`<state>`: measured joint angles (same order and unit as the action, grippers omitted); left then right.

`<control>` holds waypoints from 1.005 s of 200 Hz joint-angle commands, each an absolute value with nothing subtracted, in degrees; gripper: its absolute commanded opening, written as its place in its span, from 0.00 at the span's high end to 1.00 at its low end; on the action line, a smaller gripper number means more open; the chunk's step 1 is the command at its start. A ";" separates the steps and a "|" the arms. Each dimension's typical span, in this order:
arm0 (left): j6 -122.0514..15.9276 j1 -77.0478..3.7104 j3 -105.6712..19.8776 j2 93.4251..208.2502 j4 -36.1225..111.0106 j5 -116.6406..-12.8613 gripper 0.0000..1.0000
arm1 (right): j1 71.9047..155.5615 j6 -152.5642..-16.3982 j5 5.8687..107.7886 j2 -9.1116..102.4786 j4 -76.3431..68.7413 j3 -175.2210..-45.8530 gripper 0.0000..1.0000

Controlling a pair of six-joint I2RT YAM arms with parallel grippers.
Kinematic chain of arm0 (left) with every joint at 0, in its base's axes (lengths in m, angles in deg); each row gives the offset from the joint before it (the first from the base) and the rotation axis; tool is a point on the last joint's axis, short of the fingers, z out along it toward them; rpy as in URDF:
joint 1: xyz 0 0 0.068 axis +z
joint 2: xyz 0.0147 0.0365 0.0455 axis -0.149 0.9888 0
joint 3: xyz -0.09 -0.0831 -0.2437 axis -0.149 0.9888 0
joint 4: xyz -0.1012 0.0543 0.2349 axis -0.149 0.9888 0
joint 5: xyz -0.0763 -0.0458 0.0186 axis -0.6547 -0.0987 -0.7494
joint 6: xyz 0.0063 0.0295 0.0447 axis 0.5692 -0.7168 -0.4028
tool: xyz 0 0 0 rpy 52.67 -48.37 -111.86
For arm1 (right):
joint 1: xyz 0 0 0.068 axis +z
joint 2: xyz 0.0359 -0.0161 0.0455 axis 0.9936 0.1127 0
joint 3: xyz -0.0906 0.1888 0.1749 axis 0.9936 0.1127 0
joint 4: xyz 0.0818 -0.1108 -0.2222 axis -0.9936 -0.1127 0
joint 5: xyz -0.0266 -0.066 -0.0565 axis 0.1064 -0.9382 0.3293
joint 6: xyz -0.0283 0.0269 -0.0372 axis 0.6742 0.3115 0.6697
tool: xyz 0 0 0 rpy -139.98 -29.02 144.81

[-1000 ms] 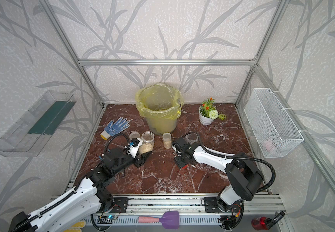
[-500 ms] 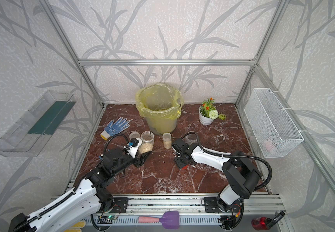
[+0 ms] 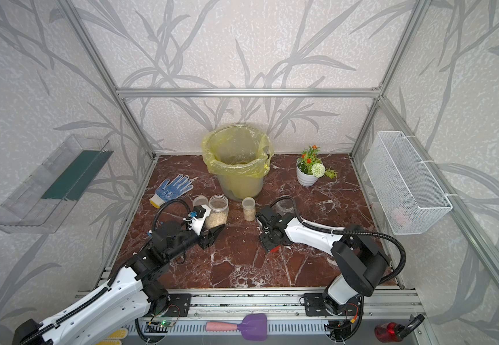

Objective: Empty expired oatmeal from jars
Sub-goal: Place the lid at the center of the board, then pour the expired oatmeal into the trash bin.

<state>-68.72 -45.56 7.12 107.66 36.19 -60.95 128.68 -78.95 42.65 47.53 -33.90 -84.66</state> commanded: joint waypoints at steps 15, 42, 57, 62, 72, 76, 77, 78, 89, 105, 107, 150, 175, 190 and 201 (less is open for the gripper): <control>-68.01 -45.32 7.18 106.95 34.43 -60.96 1.00 | 129.06 -79.41 41.37 43.34 -36.72 -85.63 0.14; -67.97 -45.43 6.92 107.24 34.24 -60.99 1.00 | 129.01 -79.18 40.80 41.25 -37.98 -86.42 0.07; -67.91 -45.40 6.50 107.55 34.25 -61.18 1.00 | 129.06 -79.00 40.29 40.32 -38.98 -87.19 0.03; -67.95 -45.44 6.32 107.57 34.26 -61.26 1.00 | 129.06 -78.97 40.26 39.97 -39.32 -87.41 0.02; -67.82 -45.44 5.96 107.83 34.26 -61.42 1.00 | 129.06 -78.88 40.00 39.21 -39.96 -87.93 0.00; -67.82 -45.40 5.80 107.89 34.29 -61.54 1.00 | 129.06 -78.81 39.89 38.91 -40.14 -88.09 0.00; -67.82 -45.44 5.79 107.91 34.40 -61.60 1.00 | 129.06 -78.80 39.90 38.79 -40.20 -88.18 0.00; -67.78 -45.46 5.74 107.87 34.41 -61.59 1.00 | 129.06 -78.79 39.90 38.65 -40.27 -88.23 0.00; -67.75 -45.44 5.21 108.23 34.42 -61.90 1.00 | 129.06 -78.70 40.04 37.32 -41.02 -88.85 0.00; -67.82 -45.45 4.32 109.00 34.50 -62.23 1.00 | 129.06 -78.71 40.58 34.55 -41.70 -89.70 0.00; -67.82 -45.41 4.18 109.16 34.46 -62.27 1.00 | 129.06 -78.64 40.67 34.13 -41.78 -89.82 0.00; -68.32 -45.57 0.08 113.84 34.04 -63.93 1.00 | 128.97 -79.06 43.70 24.28 -41.16 -91.26 0.01; -68.62 -45.92 -3.20 117.68 33.72 -65.26 1.00 | 128.60 -78.81 47.56 19.64 -40.32 -92.12 0.01; -68.94 -46.47 -5.57 120.19 33.80 -66.10 1.00 | 128.37 -78.98 50.49 17.27 -39.10 -92.48 0.01; -69.53 -46.85 -7.33 121.99 33.98 -67.24 1.00 | 128.36 -79.43 52.18 15.70 -37.37 -92.37 0.01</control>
